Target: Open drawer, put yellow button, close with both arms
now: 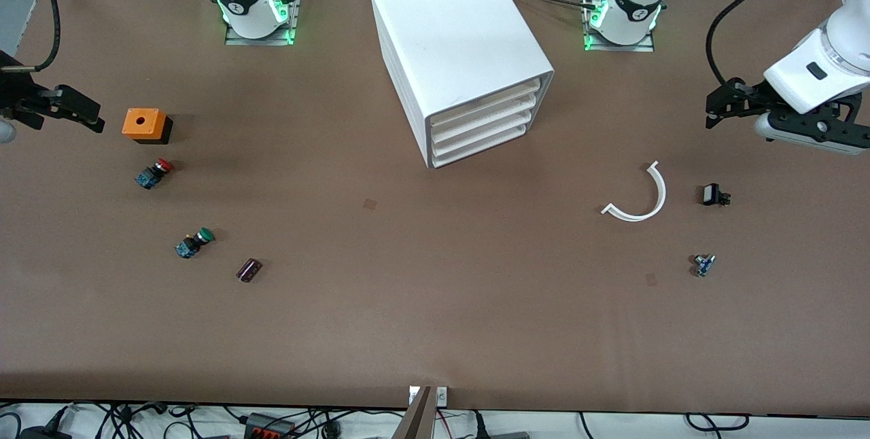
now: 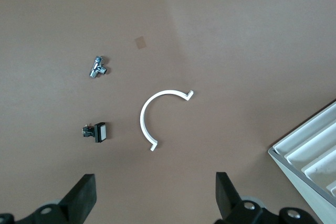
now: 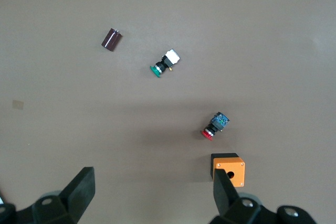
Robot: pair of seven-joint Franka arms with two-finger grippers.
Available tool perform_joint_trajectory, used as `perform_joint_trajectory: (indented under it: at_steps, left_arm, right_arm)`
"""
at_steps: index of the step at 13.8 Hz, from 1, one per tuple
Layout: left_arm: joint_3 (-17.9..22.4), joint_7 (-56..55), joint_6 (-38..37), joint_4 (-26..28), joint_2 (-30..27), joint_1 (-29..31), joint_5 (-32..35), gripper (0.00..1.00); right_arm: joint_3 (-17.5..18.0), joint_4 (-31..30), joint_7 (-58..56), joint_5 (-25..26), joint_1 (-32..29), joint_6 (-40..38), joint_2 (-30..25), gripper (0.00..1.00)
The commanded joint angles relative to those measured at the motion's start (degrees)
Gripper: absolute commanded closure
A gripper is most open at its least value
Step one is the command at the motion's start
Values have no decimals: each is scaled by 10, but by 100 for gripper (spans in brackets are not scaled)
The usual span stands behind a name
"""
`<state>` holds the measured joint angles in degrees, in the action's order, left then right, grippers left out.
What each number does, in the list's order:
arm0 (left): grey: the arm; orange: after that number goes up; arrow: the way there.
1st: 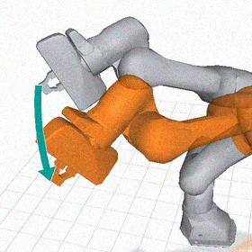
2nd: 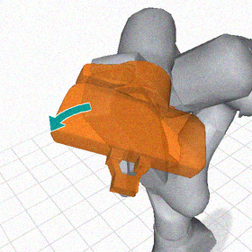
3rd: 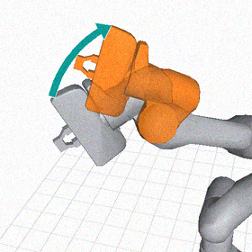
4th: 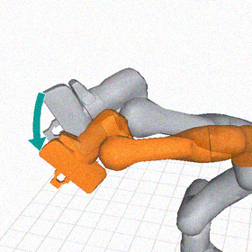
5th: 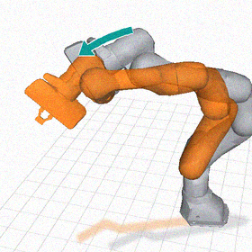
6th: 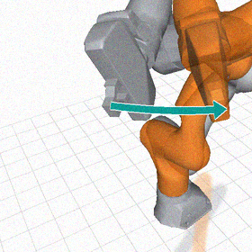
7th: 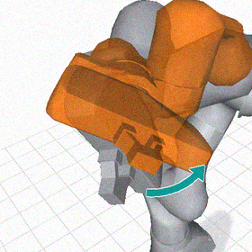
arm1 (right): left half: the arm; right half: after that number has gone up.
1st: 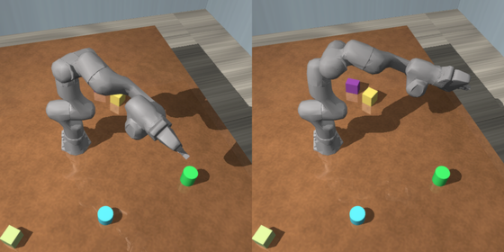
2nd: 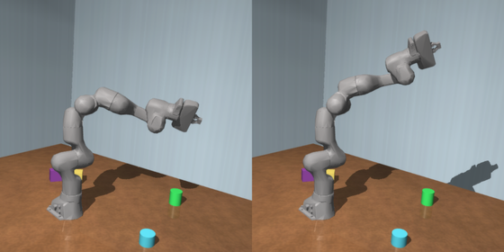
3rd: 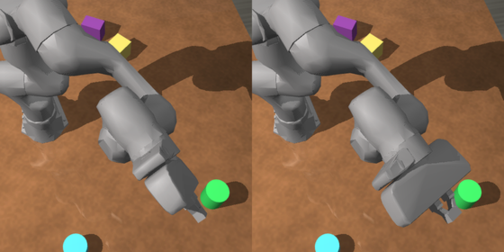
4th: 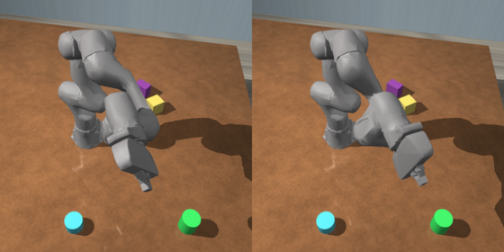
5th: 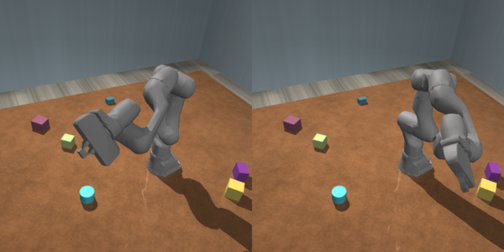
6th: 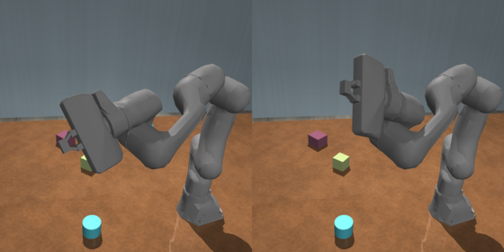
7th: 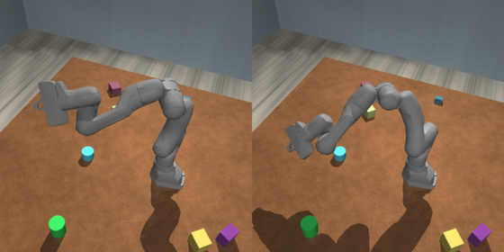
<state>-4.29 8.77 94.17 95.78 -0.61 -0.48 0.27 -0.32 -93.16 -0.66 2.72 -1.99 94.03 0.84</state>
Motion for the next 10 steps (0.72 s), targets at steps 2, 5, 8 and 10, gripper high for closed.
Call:
perform_joint_trajectory:
  at_steps: [2,5,8,10]
  left_arm:
    - [-12,-9,-11,-2,-9,10,14,0]
    - [-15,-10,-11,-7,-8,7,11,0]
    - [-14,-10,-10,-9,-4,8,11,0]
    - [-13,-10,-11,-9,-5,10,11,0]
  right_arm:
    - [1,-6,-7,10,3,4,-8,0]
    - [1,-6,-7,10,1,3,-8,0]
    - [1,-7,-6,9,1,1,-8,0]
    - [0,-7,-6,9,1,-1,-8,0]
